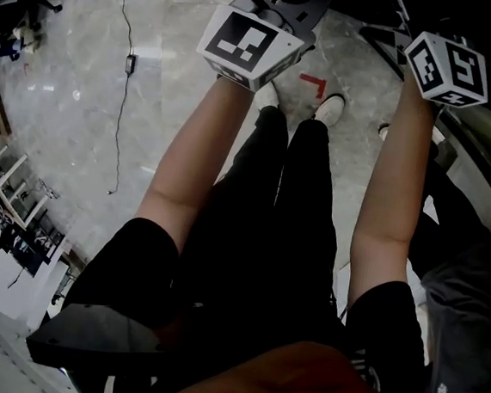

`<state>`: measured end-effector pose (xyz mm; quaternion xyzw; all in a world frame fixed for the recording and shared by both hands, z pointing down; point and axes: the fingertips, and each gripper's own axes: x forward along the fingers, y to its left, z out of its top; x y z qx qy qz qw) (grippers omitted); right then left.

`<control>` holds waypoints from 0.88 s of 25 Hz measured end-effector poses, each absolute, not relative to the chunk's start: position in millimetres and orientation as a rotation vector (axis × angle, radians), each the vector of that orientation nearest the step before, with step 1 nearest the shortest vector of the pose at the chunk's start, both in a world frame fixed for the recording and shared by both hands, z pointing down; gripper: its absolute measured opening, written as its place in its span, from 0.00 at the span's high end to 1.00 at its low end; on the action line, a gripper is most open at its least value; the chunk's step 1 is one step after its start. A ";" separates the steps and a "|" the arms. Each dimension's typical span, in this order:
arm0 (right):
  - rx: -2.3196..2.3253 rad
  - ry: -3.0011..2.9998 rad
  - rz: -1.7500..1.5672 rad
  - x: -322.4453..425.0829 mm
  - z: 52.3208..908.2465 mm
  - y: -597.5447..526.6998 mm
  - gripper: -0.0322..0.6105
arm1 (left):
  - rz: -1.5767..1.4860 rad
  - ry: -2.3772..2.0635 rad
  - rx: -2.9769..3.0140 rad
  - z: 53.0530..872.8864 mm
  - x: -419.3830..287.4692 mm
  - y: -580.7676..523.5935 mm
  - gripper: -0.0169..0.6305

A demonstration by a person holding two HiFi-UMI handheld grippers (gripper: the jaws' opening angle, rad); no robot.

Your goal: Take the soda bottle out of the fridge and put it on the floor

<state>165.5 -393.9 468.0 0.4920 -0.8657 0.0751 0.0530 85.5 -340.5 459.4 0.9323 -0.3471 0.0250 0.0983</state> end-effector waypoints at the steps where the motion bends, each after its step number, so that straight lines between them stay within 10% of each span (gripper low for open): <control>1: 1.494 -2.635 0.228 165.1 468.6 -399.8 0.47 | 0.069 -1.020 2.752 462.3 86.4 -342.9 0.96; 22: 1.471 -2.570 0.106 151.7 461.6 -463.0 0.45 | 0.062 -0.996 2.747 467.3 88.7 -359.4 0.97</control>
